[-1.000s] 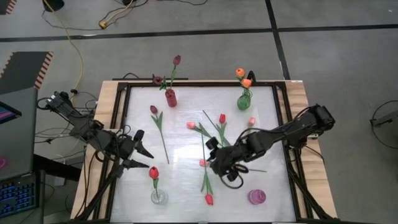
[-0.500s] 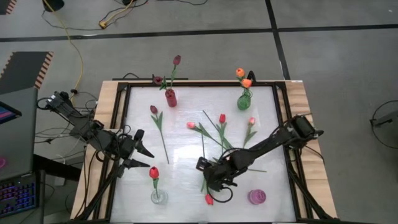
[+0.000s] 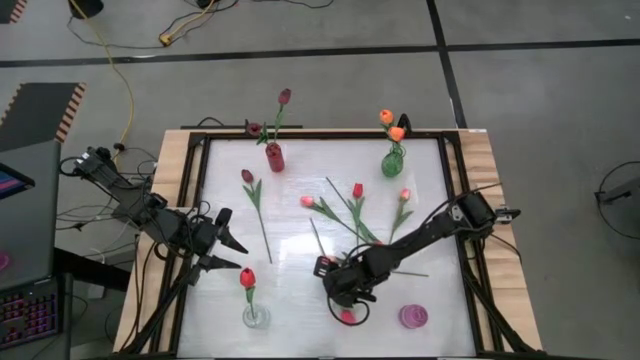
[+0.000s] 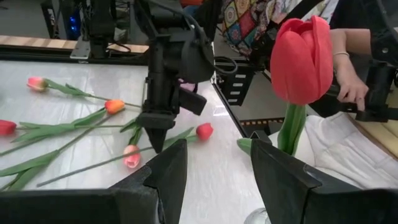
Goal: Sort flowers into vase by color
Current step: Put the red flower into the transparent vase
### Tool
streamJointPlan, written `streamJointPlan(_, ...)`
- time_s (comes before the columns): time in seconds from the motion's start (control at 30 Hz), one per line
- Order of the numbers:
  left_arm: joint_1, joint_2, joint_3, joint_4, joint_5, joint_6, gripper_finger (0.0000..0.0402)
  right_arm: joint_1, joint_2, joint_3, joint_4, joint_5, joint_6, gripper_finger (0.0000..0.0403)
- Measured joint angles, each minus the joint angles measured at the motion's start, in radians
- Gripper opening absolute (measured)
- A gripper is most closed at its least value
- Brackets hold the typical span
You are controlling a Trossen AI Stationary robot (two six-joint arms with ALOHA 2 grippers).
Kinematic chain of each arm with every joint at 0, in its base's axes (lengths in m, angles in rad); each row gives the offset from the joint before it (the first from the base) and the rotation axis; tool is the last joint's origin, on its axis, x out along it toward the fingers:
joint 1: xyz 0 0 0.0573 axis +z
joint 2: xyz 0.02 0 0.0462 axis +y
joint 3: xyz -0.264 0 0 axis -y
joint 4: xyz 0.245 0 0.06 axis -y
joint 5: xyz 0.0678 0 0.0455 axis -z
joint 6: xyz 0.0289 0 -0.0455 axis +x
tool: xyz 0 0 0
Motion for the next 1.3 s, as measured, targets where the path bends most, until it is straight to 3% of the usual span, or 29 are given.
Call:
streamJointPlan(0.43, 0.0, 0.0, 0.0, 0.0, 0.0, 0.0, 0.0164, -0.008, -0.002, 0.008, -0.003, 0.001, 0.015, 0.0035)
streamJointPlan(0.67, 0.0, 0.0, 0.0, 0.0, -0.002, 0.0, 0.0164, -0.014, -0.002, 0.077, -0.001, -0.001, 0.077, 0.005)
streamJointPlan(0.97, 0.0, 0.0, 0.0, 0.001, -0.084, 0.053, 0.0164, -0.076, -0.002, 0.201, 0.001, 0.0, 0.17, 0.0041)
streamJointPlan(1.17, 0.0, 0.0, 0.0, 0.001, -0.193, 0.111, 0.0164, -0.134, -0.003, 0.26, 0.035, -0.002, 0.178, 0.0041)
streamJointPlan(1.3, 0.0, 0.0, 0.0, 0.001, -0.31, 0.188, 0.0164, -0.181, -0.003, 0.291, 0.109, -0.002, 0.305, 0.0041)
